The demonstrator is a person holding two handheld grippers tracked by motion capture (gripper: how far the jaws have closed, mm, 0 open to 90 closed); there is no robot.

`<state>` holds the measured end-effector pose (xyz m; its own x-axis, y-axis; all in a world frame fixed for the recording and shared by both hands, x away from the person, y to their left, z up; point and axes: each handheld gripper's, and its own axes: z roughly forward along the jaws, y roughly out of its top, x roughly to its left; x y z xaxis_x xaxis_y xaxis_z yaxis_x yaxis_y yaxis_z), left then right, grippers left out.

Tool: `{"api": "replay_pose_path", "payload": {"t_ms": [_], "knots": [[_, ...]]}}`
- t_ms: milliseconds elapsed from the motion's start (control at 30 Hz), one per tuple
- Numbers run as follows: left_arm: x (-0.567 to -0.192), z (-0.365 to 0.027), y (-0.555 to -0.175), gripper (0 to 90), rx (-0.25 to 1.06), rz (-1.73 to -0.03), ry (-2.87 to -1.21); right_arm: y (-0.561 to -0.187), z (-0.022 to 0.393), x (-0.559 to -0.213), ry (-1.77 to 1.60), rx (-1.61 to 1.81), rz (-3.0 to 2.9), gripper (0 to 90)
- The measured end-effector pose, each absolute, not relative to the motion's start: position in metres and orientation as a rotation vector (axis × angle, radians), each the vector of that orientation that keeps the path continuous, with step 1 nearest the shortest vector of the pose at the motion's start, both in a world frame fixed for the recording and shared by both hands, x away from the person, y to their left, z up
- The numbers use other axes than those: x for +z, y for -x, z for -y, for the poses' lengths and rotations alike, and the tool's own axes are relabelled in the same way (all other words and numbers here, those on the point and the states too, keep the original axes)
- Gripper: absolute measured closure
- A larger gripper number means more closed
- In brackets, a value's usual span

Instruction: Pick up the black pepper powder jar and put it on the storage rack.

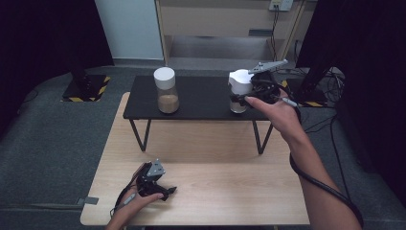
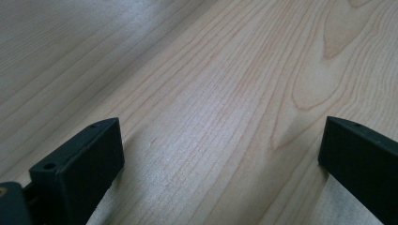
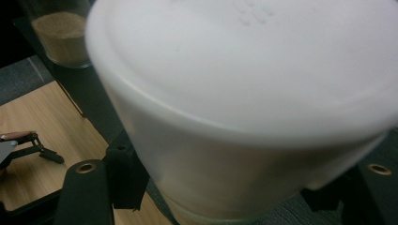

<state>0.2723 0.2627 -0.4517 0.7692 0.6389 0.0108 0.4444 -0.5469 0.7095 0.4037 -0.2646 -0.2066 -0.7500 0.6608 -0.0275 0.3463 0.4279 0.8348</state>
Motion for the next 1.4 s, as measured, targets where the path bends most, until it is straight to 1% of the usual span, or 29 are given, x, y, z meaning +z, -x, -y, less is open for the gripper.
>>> {"api": "replay_pose_path", "payload": {"t_ms": [333, 1033, 1167, 1400], "knots": [[-0.452, -0.263, -0.273, 0.0, 0.347, -0.802, -2.241, -0.414, 0.261, -0.215, -0.878, 1.248, -2.343, 31.8], [-0.452, -0.263, -0.273, 0.0, 0.347, -0.800, -2.241, -0.413, 0.264, -0.218, -0.882, 1.264, -2.337, 31.2], [-0.452, -0.263, -0.273, 0.0, 0.347, -0.800, -2.241, -0.413, 0.265, -0.218, -0.887, 1.262, -2.340, 27.0], [-0.452, -0.263, -0.273, 0.0, 0.347, -0.800, -2.241, -0.407, 0.268, -0.215, -0.870, 1.246, -2.346, 14.5]]}}
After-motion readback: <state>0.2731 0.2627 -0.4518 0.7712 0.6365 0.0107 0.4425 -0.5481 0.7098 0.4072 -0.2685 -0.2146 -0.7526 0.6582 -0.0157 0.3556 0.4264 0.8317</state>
